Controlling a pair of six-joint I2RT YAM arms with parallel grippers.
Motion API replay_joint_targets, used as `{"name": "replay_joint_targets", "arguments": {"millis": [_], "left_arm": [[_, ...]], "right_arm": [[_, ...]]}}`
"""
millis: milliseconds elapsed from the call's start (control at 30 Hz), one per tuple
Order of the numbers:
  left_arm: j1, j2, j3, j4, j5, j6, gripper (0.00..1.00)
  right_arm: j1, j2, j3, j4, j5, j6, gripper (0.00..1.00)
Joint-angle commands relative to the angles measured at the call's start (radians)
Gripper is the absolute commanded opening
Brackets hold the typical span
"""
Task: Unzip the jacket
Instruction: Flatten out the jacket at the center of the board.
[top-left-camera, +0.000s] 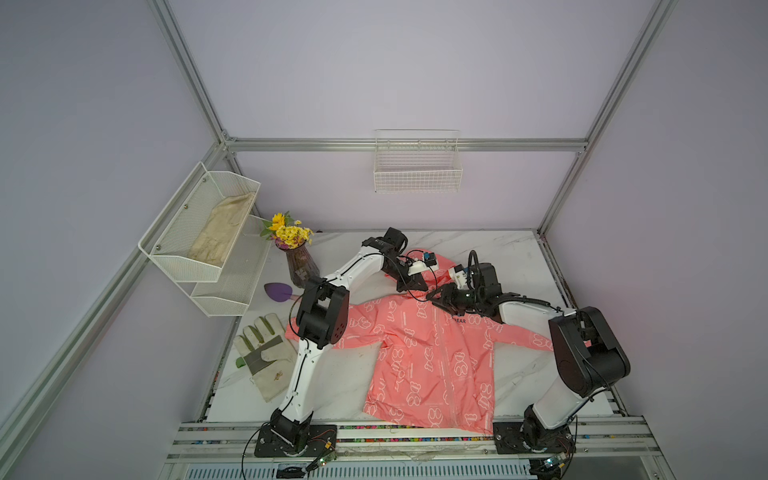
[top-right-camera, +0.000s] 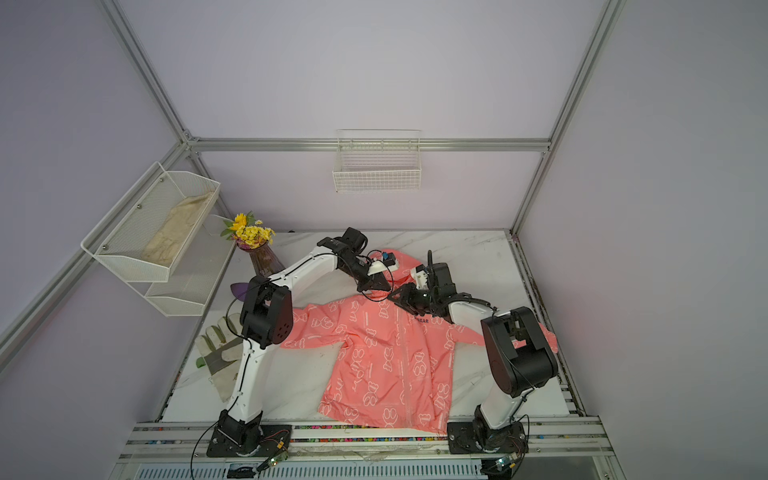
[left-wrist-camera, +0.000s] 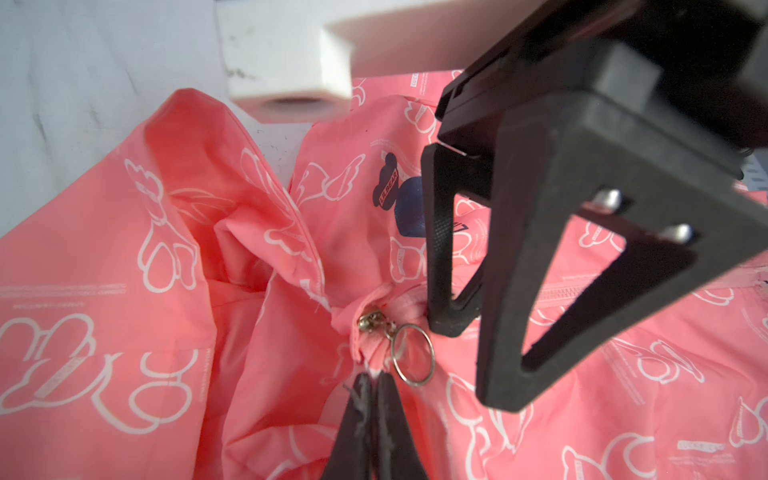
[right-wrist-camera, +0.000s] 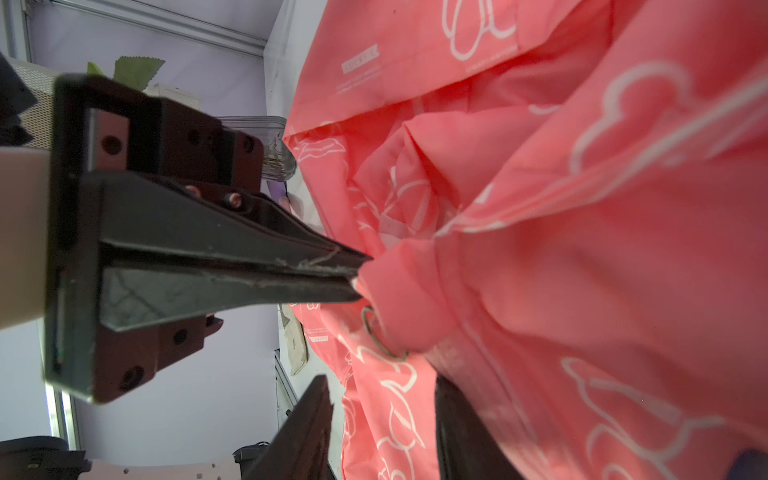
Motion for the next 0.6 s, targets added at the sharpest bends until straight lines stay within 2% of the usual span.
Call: {"name": "replay_joint_targets", "arguments": {"millis": [0,300,567], "left_arm": [[0.010,-0.090,0.020,0.018,0.058,0.000,0.00],[0.009,-0.097,0.001,0.020,0.074,0.006,0.00],[0.008,-0.110,-0.014,0.020,0.071,0.015,0.00]], "right_arm": [[-0.013,0.032,0.031,0.045,0.017,0.020,0.43],[-0.026,0.050,0.058,0.063,0.017,0.006,0.38],[-0.051,0.048,0.058,0.064,0.019,-0.025,0.37]]}}
